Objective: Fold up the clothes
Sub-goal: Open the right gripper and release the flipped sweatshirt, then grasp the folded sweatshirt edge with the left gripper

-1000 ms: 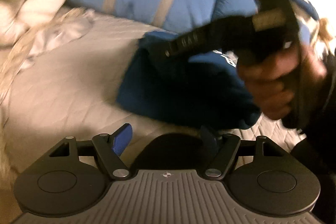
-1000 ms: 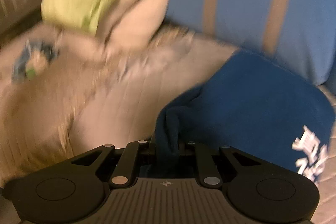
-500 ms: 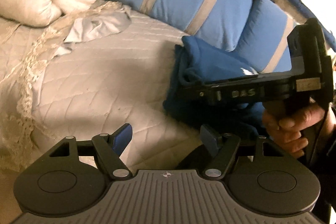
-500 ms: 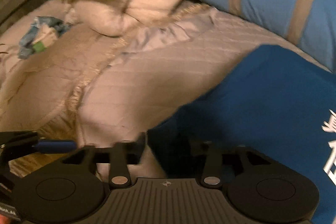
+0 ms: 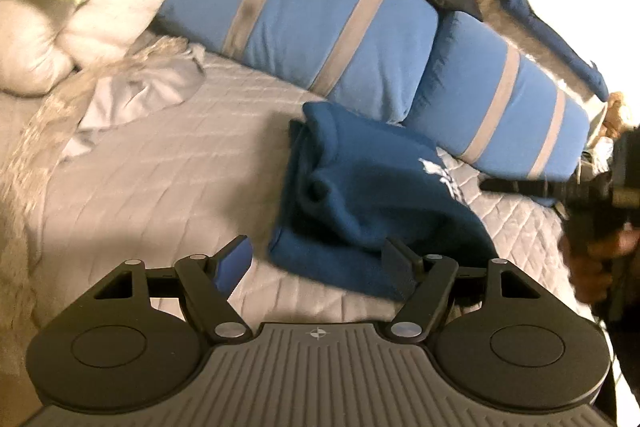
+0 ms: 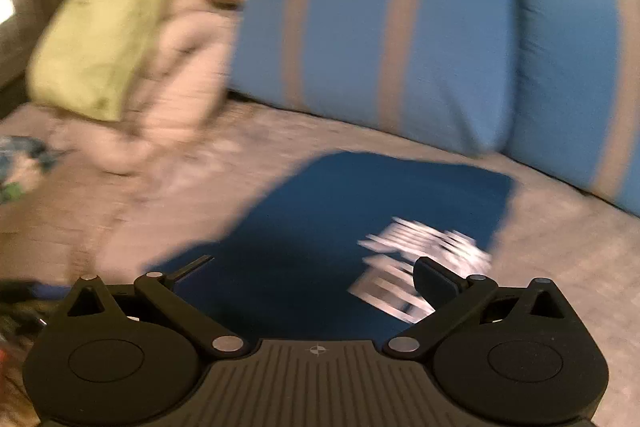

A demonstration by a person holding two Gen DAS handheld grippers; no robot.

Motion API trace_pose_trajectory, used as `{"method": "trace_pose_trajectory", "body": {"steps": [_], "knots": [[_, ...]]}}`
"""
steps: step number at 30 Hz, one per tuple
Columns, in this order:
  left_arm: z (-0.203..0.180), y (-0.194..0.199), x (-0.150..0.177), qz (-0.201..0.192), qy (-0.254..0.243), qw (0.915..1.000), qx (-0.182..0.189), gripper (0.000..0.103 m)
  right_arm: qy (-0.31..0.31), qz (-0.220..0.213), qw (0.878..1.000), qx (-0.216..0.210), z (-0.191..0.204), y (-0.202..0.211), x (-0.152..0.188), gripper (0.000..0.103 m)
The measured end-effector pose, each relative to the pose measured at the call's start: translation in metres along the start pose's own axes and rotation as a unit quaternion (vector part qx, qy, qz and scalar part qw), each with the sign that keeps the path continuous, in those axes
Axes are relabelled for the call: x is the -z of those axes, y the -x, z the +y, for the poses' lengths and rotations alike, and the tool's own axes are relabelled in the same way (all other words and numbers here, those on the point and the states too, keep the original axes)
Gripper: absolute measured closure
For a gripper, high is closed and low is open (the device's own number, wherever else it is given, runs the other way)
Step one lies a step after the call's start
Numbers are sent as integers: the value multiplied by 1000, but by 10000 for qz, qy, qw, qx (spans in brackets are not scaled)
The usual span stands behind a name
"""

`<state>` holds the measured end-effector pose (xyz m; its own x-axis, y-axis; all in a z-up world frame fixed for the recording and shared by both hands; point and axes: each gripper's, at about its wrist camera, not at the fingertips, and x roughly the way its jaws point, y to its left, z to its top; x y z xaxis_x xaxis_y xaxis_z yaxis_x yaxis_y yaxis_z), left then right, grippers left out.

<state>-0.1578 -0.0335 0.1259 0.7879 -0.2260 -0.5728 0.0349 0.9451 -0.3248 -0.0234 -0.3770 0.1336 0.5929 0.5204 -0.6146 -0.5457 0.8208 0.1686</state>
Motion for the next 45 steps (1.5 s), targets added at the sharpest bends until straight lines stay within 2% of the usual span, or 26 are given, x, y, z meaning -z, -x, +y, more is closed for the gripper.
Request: {"method": "trace_pose_trajectory", "body": {"steps": [4, 8, 11, 16, 20, 25, 29, 33, 34, 35, 36, 37, 39, 45], "knots": [[-11, -20, -23, -147, -197, 9995, -187, 32, -495, 150, 9986, 142, -37, 5, 28, 0], [-20, -49, -45, -1, -411, 9990, -191, 32, -702, 202, 9971, 223, -47, 0, 53, 0], [-29, -76, -61, 252, -668, 9974, -104, 32, -879, 170, 9958, 216, -57, 0, 63, 0], [-31, -129, -75, 1040, -835, 9910, -137, 32, -1179, 20, 9929, 160, -68, 5, 63, 0], [-7, -159, -75, 1615, -456, 9856, -191, 32, -1253, 56, 9921, 99, -71, 2, 64, 0], [27, -169, -70, 2026, 181, 9785, 329, 26, -1538, 26, 9881, -53, -81, 2, 66, 0], [54, -178, -61, 2385, 927, 9635, 790, 26, -1796, 43, 9836, -152, -89, 1, 67, 0], [78, -183, -55, 2401, 1582, 9484, 1340, 29, -1984, 27, 9798, -235, -94, 2, 67, 0], [82, -185, -52, 2461, 1780, 9409, 1497, 39, -2051, 45, 9784, -265, -96, 1, 67, 0], [89, -189, -47, 2583, 2149, 9256, 1745, 54, -2143, 93, 9762, -318, -99, 0, 67, 0], [93, -193, -43, 2674, 2493, 9103, 1939, 59, -2243, 153, 9737, -374, -101, -3, 67, 0], [97, -195, -36, 2673, 2761, 9002, 2050, 62, -2355, 229, 9707, -426, -103, -5, 68, 0], [96, -195, -33, 2548, 2589, 9068, 2140, 65, -2493, 368, 9668, -429, -106, -9, 68, 0], [100, -187, -20, 2191, 2500, 9152, 2279, 69, -2507, 449, 9663, -362, -112, -8, 59, 0]]}}
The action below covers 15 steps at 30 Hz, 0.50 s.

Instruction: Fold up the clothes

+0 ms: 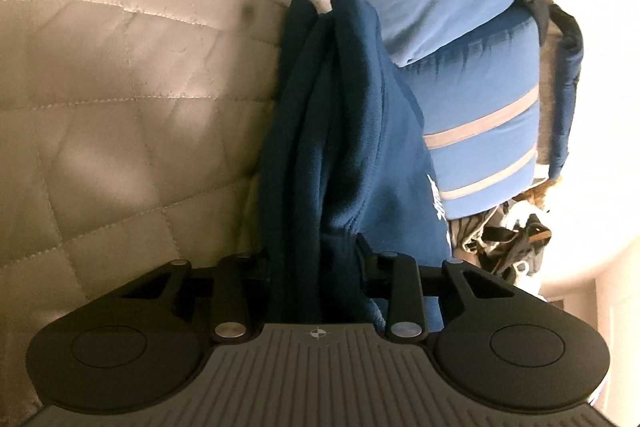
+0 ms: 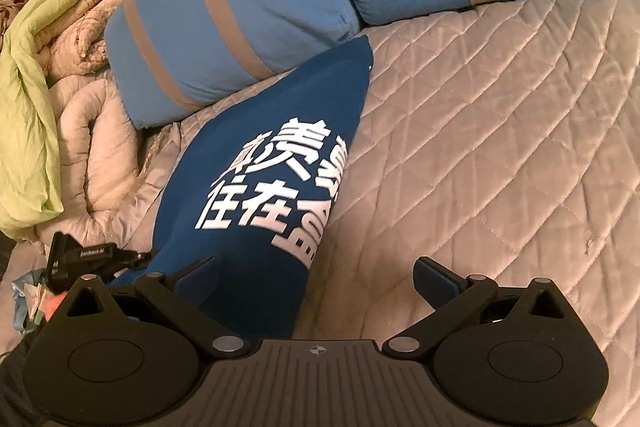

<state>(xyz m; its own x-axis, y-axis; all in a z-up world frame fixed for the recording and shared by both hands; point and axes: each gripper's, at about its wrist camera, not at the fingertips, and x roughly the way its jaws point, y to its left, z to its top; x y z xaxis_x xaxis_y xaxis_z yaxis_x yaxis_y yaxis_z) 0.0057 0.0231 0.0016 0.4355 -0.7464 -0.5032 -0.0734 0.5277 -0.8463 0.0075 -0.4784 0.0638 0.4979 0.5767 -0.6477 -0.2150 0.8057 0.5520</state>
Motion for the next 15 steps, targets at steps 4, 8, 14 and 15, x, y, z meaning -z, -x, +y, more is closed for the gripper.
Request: {"method": "trace_pose_trajectory", "body": {"steps": [4, 8, 14, 15], "knots": [[1, 4, -2, -89, -31, 9999, 79, 69, 15, -17, 10000, 2, -1, -4, -22, 0], [-1, 1, -3, -158, -66, 9998, 68, 69, -18, -24, 10000, -86, -3, -17, -54, 0], [0, 0, -2, -217, -85, 9997, 90, 69, -203, -247, 9994, -96, -19, -58, -89, 0], [-1, 0, -2, -224, -87, 9997, 88, 69, -271, -238, 9993, -136, -23, -68, -94, 0]]}}
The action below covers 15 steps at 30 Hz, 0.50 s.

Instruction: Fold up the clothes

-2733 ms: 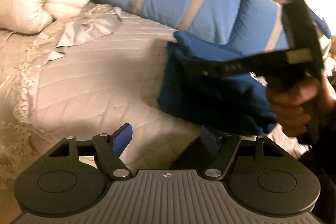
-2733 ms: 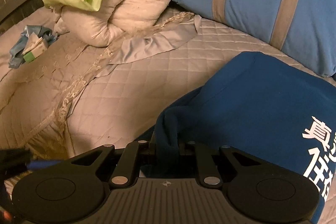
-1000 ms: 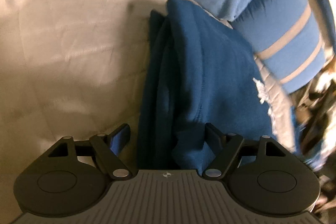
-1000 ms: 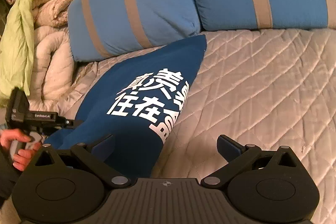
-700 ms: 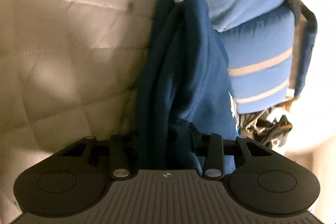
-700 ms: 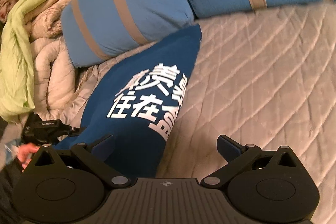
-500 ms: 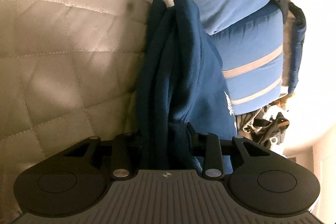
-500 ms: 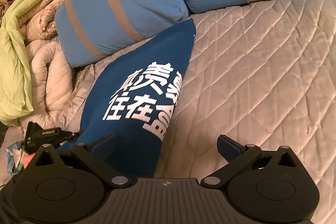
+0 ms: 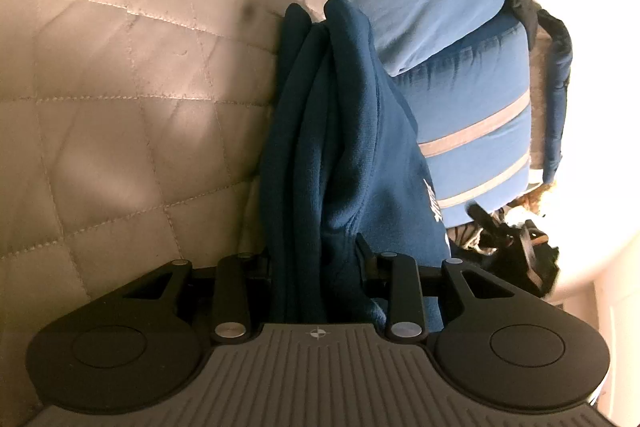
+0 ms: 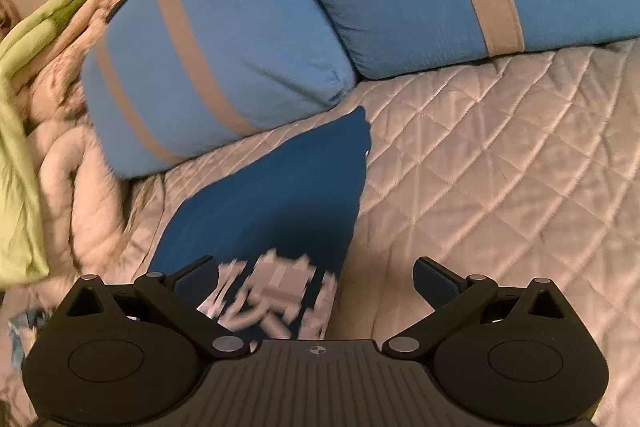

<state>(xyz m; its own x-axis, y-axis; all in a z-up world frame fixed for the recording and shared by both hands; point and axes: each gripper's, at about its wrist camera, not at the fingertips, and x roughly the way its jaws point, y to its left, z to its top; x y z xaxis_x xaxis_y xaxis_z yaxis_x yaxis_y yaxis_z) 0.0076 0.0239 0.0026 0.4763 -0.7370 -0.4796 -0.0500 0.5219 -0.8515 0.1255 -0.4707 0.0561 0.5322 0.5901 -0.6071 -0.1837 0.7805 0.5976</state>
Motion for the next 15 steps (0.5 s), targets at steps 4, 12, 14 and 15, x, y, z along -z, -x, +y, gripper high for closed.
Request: {"method": "trace_pose_trajectory", "body": {"steps": [4, 12, 14, 15], "knots": [[-1, 0, 1, -45, -43, 10000, -15, 69, -345, 122, 9990, -243, -15, -39, -13, 3], [-4, 0, 2, -86, -109, 9998, -107, 70, -791, 394, 9931, -775, -11, -100, -14, 25], [-5, 0, 3, -111, -127, 9997, -148, 70, -660, 383, 9953, -589, -4, -102, -15, 39], [-7, 1, 3, -124, -151, 9997, -177, 71, -611, 401, 9962, -483, -1, -101, -16, 49]]}}
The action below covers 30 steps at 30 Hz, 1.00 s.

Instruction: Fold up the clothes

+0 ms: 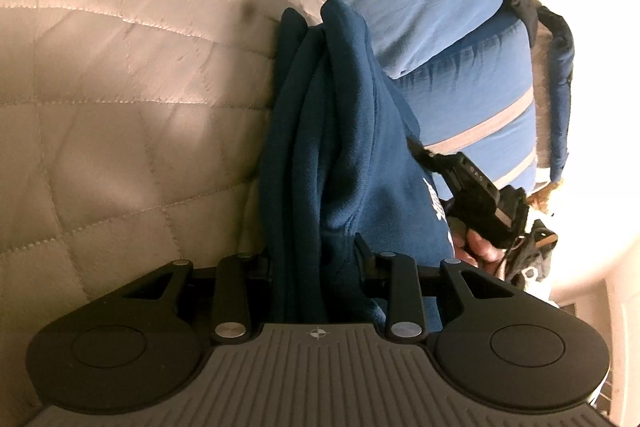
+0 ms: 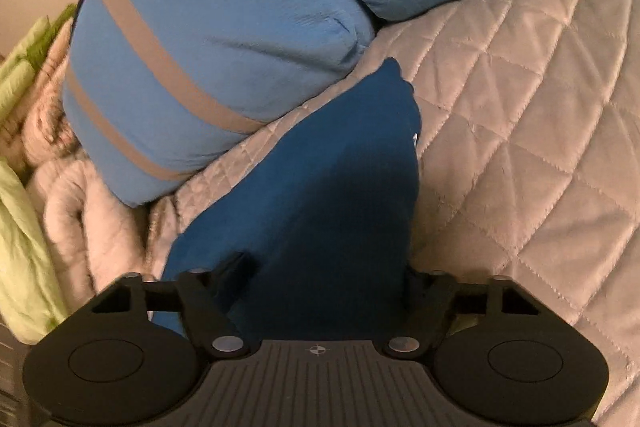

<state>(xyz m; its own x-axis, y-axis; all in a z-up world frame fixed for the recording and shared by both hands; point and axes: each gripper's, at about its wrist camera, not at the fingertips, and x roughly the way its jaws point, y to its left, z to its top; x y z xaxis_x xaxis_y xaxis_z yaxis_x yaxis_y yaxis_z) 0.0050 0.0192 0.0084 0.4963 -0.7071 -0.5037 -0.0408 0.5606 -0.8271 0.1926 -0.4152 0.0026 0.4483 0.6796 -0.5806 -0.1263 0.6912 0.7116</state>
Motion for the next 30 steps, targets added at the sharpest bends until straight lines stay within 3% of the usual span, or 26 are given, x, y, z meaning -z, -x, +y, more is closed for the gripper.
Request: {"method": "trace_pose_trajectory", "body": {"steps": [3, 5, 16, 21, 25, 26, 27, 28, 29, 30], "knots": [[-10, 5, 1, -69, -107, 9998, -125, 74, 173, -89, 9998, -5, 13, 19, -3, 75], [-22, 11, 4, -133, -236, 9995, -166, 75, 353, -181, 9992, -67, 24, 32, -3, 78], [-74, 47, 33, -477, -819, 9953, -189, 76, 967, -372, 9945, -132, 67, 104, 2, 79], [-83, 68, 20, -807, -893, 9920, -380, 76, 1089, -382, 9931, -197, 94, 93, -3, 79], [-102, 112, -13, -1394, -1199, 9817, -492, 73, 1588, -615, 9829, -695, 151, 74, -28, 77], [-109, 122, -22, -1639, -1449, 9737, -637, 67, 1861, -803, 9770, -669, 167, 66, -33, 70], [-115, 128, -31, -1940, -1743, 9610, -925, 65, 2156, -1001, 9702, -473, 181, 59, -37, 47], [-119, 132, -39, -2208, -1864, 9493, -1235, 55, 2501, -1183, 9609, -111, 194, 51, -37, 30], [-120, 134, -46, -2397, -1862, 9396, -1584, 46, 2713, -1329, 9529, 280, 203, 44, -35, 5], [-120, 135, -51, -2513, -1808, 9317, -1900, 44, 2855, -1400, 9467, 513, 207, 41, -31, 1]]}}
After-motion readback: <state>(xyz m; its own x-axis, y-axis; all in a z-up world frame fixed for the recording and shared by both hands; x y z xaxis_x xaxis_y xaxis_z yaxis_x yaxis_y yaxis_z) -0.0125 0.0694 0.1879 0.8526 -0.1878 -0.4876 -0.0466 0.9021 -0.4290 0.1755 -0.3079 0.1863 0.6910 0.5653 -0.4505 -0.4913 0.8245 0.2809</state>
